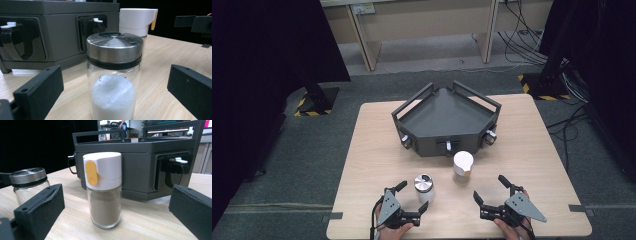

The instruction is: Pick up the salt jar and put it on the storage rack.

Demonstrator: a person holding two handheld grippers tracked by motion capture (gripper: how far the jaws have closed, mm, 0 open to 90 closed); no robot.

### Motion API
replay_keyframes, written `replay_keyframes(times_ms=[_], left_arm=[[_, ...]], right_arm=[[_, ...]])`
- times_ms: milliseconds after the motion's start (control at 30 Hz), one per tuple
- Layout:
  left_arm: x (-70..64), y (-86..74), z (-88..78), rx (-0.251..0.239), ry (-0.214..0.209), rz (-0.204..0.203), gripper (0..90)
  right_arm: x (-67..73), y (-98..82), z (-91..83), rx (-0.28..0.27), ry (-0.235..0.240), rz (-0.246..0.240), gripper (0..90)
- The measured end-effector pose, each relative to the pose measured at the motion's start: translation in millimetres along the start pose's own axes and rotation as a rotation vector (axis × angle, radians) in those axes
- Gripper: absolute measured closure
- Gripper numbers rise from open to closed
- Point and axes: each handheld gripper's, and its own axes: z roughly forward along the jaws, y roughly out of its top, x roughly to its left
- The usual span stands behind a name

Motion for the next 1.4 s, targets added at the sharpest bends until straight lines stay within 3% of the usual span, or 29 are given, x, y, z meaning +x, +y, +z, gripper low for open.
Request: replay_keyframes(times_ms=[1400], left_arm=[[0.1, -0.6, 0.9, -0.002, 0.002, 0.000, 0.0]], right_arm=[[-0.9, -1.8, 0.4, -0.005, 0.006, 0.010, 0.3]])
